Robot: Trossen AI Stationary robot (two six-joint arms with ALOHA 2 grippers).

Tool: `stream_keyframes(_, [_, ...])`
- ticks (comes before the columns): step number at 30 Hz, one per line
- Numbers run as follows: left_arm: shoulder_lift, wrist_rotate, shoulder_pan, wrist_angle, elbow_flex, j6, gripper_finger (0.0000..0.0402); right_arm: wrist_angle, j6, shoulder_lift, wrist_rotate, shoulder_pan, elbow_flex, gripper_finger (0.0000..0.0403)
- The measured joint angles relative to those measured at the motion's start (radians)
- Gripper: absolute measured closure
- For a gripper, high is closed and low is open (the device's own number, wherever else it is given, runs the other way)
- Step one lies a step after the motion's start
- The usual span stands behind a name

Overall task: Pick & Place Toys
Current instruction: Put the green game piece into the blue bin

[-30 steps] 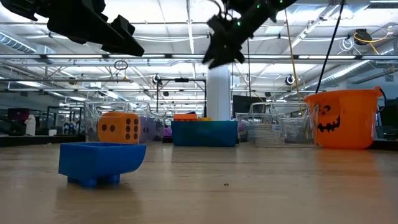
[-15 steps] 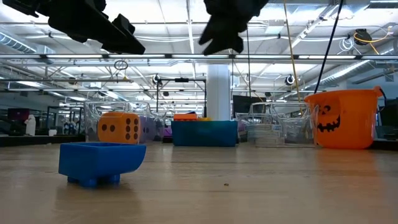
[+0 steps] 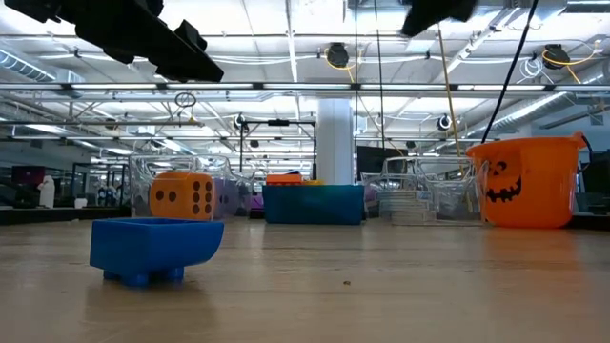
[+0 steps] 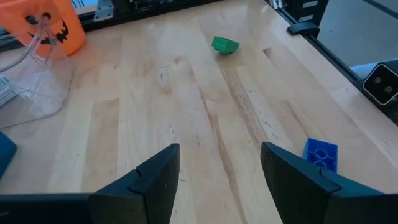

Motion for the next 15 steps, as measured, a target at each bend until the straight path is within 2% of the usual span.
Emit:
stream_keyframes(7, [0.0,0.0,0.0,0.001,0.0,-0.029,0.0172,-0.008,0.304,0.073,0.097,0.21,0.0,0.0227])
stream_keyframes(15, [0.0,0.0,0.0,0.001,0.0,-0.036,0.0172,-0.085,0.569,0.205,0.097,0.308,0.0,0.0227])
